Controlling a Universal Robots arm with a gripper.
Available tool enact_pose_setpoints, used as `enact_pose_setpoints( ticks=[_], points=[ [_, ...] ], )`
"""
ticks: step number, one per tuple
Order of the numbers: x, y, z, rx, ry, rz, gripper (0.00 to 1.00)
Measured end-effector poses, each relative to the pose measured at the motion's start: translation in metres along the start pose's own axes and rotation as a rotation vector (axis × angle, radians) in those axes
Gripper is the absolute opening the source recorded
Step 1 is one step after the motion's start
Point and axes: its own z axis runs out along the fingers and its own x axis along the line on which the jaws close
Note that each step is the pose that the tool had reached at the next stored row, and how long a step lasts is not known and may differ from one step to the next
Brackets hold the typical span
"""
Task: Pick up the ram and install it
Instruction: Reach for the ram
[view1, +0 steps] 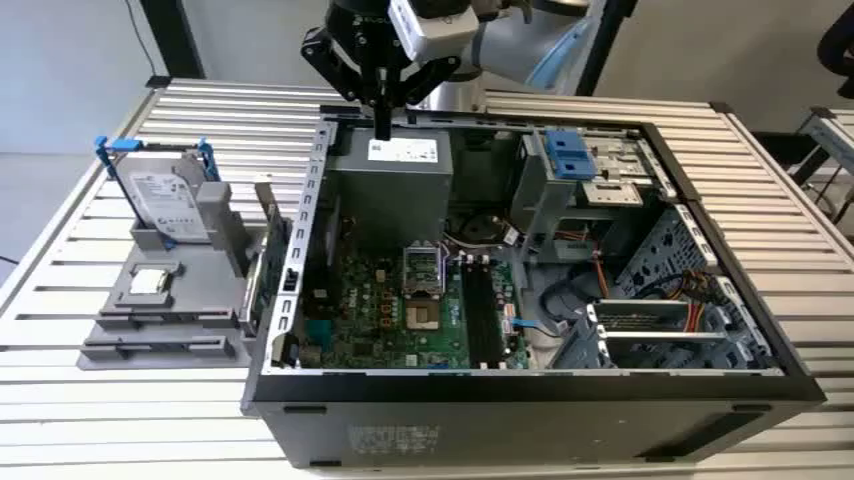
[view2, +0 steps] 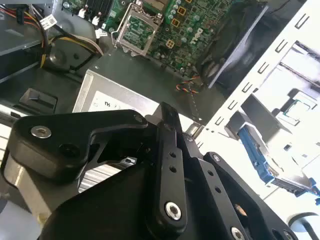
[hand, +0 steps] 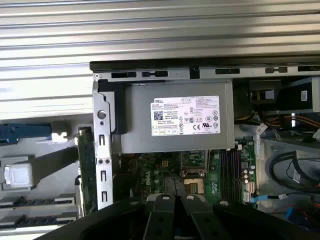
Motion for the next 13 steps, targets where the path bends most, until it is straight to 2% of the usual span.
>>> enact_pose_setpoints(
  ticks=[4,6,13],
  points=[
    [0.0,0.0,0.0,0.0,0.0,0.0,0.0],
    [0.0,0.0,0.0,-0.0022,0.0031,0.0,0.0],
    [0.0,-0.0001,0.0005,-0.0069,0.0035,0.0,0.0]
  ],
)
